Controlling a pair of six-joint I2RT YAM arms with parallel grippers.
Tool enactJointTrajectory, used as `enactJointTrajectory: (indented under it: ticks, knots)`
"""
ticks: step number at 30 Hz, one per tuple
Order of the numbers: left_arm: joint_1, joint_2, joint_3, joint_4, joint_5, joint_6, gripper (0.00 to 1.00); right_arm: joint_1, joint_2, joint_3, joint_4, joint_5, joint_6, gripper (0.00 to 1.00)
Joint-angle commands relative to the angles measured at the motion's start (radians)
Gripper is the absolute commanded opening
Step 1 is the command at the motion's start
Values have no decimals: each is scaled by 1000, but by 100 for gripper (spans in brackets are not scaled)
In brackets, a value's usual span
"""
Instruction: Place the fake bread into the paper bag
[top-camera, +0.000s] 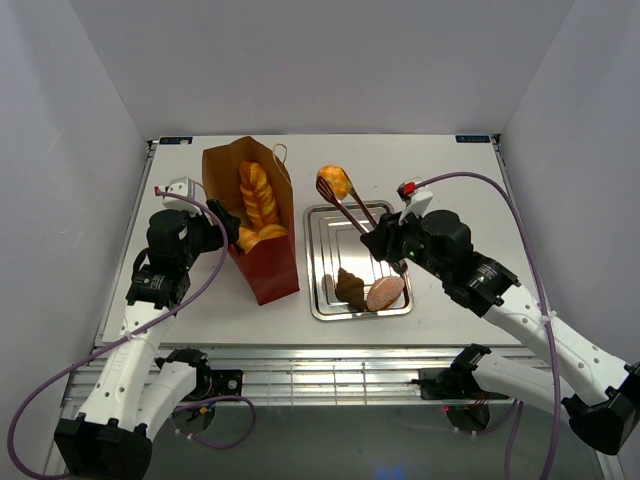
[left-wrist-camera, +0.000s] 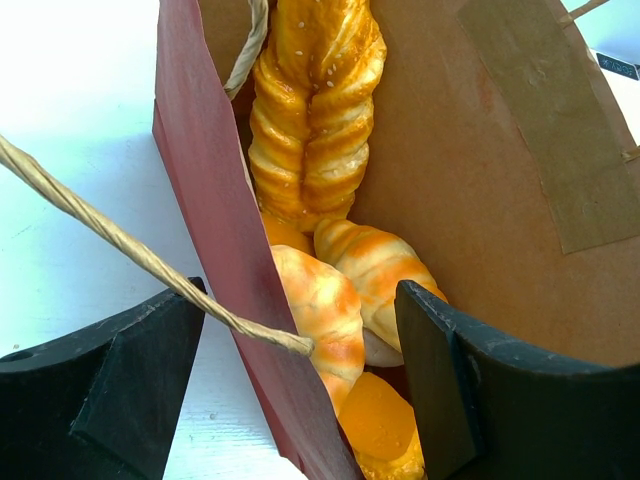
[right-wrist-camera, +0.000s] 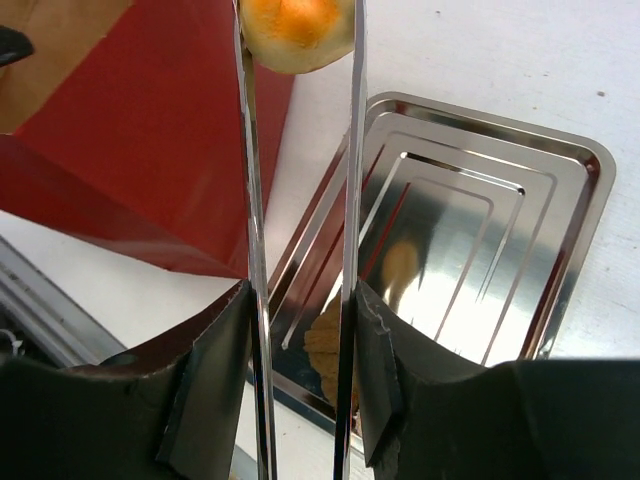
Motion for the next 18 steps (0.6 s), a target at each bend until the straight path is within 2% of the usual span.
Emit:
enactJointTrajectory:
  ticks: [1,6,18]
  knots:
    - [-6,-2,-10,-6,-9,-2,86,0,-23,99,21,-72,-27,33]
    - [-6,-3,-10,-6,-9,-2,86,25,3,164,24,-173,-40,33]
    - [-6,-6,-7,-6,-6,-2,86,184,56,189,133,-190,-101,34]
